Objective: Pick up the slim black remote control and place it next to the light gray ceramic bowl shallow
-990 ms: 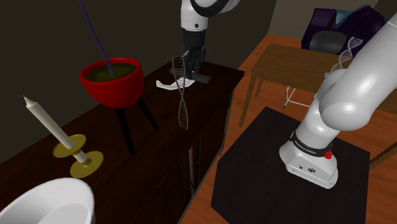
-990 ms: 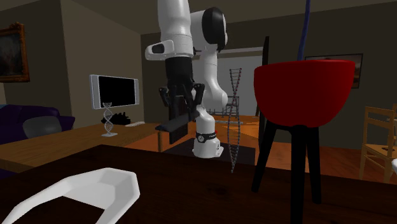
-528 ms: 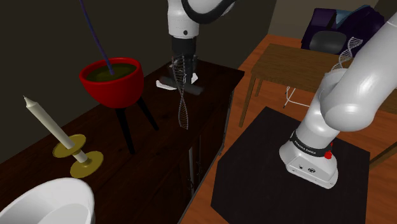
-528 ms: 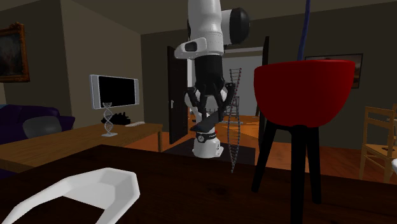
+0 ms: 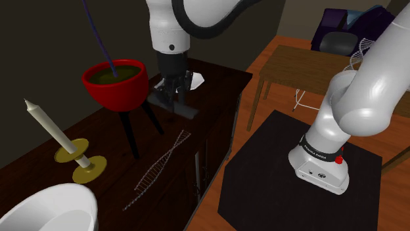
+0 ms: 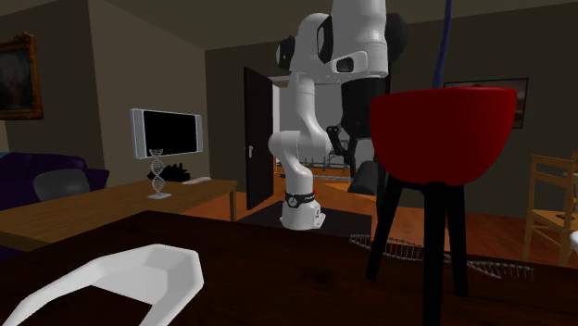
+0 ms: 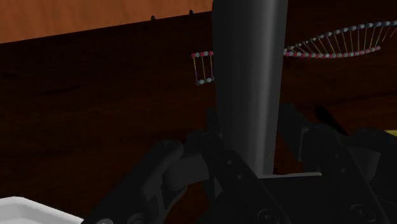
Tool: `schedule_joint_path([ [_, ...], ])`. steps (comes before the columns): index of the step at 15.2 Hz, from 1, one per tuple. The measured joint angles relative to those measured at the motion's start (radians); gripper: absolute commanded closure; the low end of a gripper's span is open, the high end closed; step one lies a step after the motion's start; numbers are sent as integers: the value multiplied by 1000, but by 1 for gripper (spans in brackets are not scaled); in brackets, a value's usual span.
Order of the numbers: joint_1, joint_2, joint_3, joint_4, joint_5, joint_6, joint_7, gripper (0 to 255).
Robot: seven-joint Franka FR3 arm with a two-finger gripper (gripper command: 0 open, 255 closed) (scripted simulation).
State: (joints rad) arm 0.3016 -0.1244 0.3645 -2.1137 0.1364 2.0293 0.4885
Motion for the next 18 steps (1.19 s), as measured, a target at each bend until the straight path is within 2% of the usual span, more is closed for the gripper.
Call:
schedule_joint_path([
  [4, 38, 47, 53, 48, -18, 4, 102, 255],
  [10, 111, 174, 133, 186, -88, -6, 284, 255],
  [18, 135, 237, 147, 154, -124, 84, 334, 255],
])
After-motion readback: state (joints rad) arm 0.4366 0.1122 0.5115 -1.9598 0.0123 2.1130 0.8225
